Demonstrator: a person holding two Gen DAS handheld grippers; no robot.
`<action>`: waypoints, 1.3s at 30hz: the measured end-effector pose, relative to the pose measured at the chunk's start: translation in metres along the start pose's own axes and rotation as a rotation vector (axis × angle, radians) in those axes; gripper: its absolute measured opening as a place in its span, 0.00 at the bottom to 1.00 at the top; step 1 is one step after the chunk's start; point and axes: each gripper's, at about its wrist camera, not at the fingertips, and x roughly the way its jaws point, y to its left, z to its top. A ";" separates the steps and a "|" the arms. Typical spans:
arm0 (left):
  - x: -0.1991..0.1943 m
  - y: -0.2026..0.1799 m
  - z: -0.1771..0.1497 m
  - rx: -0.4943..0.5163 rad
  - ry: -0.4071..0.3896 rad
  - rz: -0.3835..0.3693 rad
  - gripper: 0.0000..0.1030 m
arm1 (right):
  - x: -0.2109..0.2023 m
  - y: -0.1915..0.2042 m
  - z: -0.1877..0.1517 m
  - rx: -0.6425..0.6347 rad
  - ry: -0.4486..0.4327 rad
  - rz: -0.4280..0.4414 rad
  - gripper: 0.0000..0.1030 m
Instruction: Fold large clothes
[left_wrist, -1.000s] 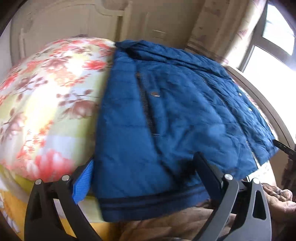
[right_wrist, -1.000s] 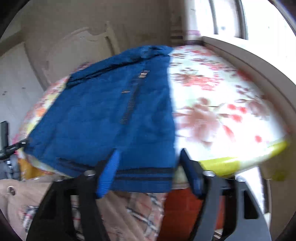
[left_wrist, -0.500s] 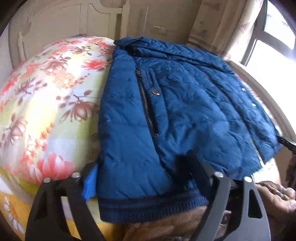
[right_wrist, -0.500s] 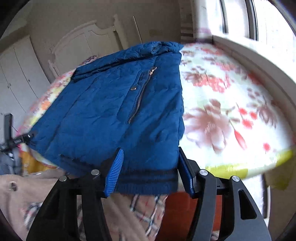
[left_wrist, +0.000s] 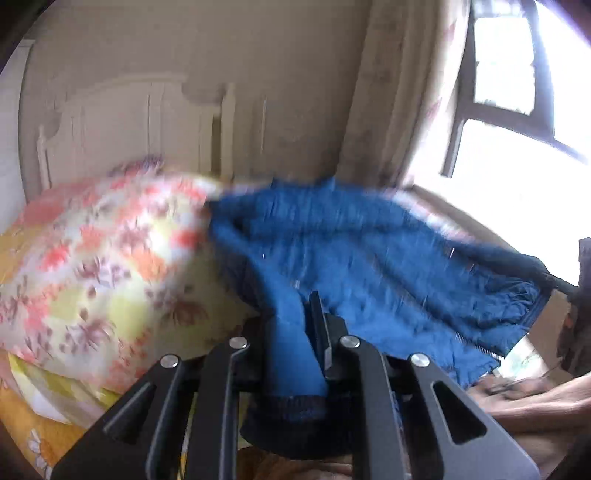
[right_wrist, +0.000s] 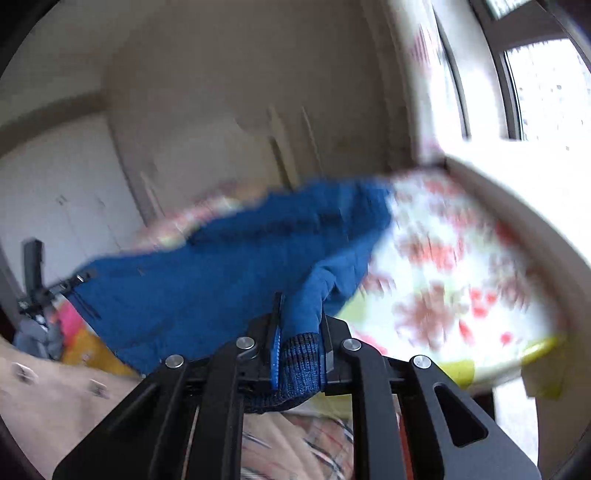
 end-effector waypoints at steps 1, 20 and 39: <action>-0.017 0.002 0.007 -0.019 -0.040 -0.022 0.15 | -0.018 0.007 0.012 -0.012 -0.058 0.014 0.14; 0.250 0.152 0.142 -0.573 0.296 -0.085 0.40 | 0.249 -0.124 0.154 0.374 0.187 0.021 0.63; 0.354 0.167 0.125 -0.293 0.526 -0.098 0.74 | 0.325 -0.146 0.128 0.123 0.419 -0.068 0.71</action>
